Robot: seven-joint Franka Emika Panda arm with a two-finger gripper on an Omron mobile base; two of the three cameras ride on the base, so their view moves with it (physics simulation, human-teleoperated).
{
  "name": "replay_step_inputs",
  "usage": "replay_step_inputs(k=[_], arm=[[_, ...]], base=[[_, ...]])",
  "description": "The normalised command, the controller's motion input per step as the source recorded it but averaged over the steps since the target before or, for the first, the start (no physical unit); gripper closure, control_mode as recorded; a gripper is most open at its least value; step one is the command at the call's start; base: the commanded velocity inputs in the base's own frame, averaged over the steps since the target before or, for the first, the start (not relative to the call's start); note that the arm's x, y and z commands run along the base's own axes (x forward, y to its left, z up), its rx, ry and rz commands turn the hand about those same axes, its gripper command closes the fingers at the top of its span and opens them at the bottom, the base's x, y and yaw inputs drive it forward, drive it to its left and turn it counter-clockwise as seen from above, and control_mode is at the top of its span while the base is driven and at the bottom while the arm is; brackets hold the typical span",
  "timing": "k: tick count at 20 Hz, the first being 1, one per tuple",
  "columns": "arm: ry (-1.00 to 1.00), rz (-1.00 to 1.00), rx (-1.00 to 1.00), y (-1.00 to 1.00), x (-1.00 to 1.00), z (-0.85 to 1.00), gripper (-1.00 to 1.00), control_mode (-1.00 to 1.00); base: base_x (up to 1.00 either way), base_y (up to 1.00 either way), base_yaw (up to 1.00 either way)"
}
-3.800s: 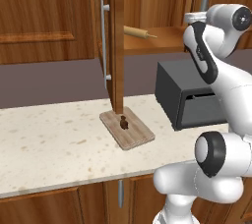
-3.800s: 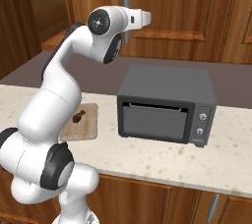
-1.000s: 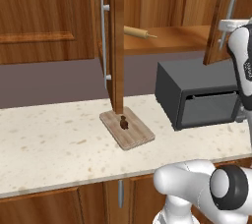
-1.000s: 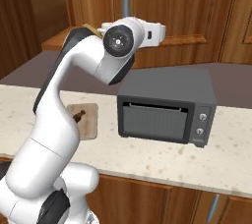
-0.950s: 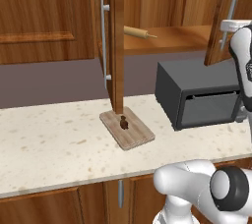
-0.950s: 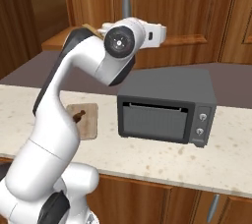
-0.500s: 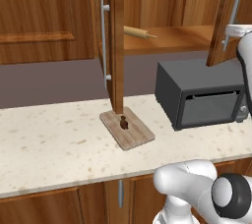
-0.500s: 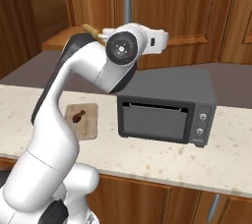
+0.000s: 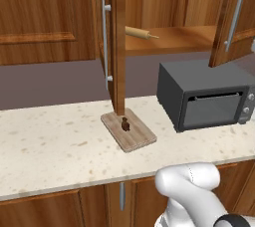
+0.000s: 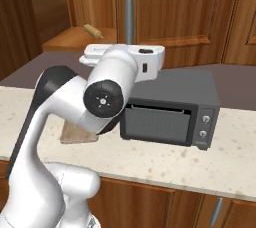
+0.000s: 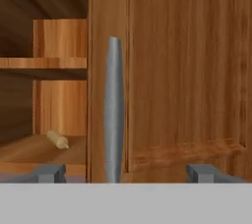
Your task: Open the cabinet, retrieve the rolling pin, and place it next to the meat on the cutting board to prepare for tenderizing.
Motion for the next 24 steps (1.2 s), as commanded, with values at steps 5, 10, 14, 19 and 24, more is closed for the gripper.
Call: replay_step_inputs(k=[5, 10, 14, 19, 24], arm=[[-0.15, 0.00, -0.20, 0.71, -0.64, 0.00, -1.00, -1.00], [-0.17, 0.05, -0.27, 0.82, -0.23, 0.00, -1.00, -1.00], [-0.11, 0.09, -0.25, 0.69, 0.02, 0.00, -1.00, -1.00], [-0.01, 0.06, -0.20, 0.42, 0.37, 0.00, -1.00, -1.00], [0.04, 0.00, -0.16, 0.26, 0.73, 0.00, -1.00, -1.00]], base=[[0.00, 0.00, 0.00], [0.00, 0.00, 0.00], [0.00, 0.00, 0.00], [0.00, 0.00, 0.00], [0.00, 0.00, 0.00]])
